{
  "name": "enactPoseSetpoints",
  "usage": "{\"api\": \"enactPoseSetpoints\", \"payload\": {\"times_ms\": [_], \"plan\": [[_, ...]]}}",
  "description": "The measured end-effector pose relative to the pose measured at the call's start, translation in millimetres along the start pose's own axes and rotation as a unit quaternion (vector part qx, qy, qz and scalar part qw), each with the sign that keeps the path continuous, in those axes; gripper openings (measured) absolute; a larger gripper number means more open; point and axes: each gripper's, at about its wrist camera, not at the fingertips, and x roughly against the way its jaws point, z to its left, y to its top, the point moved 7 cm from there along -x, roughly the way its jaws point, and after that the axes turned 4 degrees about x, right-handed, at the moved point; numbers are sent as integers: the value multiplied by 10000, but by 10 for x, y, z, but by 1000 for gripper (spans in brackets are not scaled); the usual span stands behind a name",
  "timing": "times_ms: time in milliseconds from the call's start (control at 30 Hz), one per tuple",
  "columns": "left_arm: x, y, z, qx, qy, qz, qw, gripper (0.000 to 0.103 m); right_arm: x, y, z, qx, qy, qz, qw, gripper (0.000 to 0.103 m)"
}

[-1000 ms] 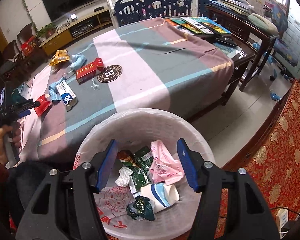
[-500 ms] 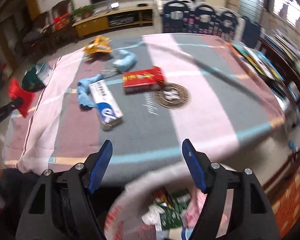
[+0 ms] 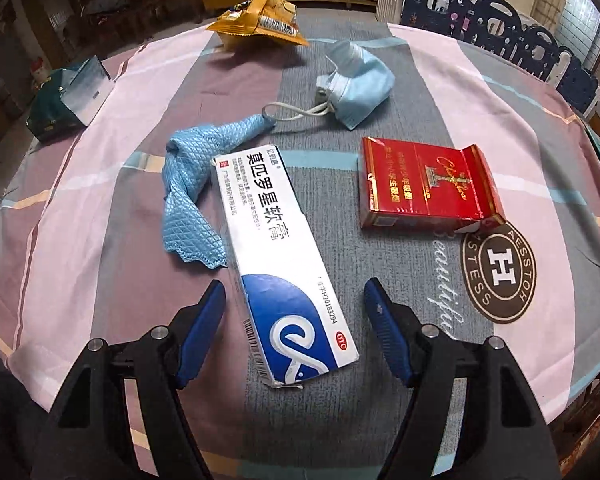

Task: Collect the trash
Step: 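Grasp the red crinkled packet with the left gripper while the right grasps the white-blue medicine box, then carry the medicine box and red packet to the wastebasket and release both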

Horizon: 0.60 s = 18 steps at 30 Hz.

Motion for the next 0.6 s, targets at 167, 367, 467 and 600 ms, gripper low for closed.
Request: {"api": "enactPoseSetpoints", "payload": {"times_ms": [167, 367, 467, 600], "plan": [[-8, -4, 0, -4, 72, -27, 10000, 4, 29, -63, 89, 151, -21, -69, 9999, 46], [87, 21, 55, -205, 631, -221, 9975, 4, 346, -203, 105, 65, -502, -306, 9982, 40], [144, 30, 71, -274, 777, -298, 9962, 4, 628, -306, 126, 92, -784, -547, 9954, 40], [209, 35, 29, -307, 744, -347, 9962, 4, 954, -462, 138, 80, -969, -809, 9920, 40]]}}
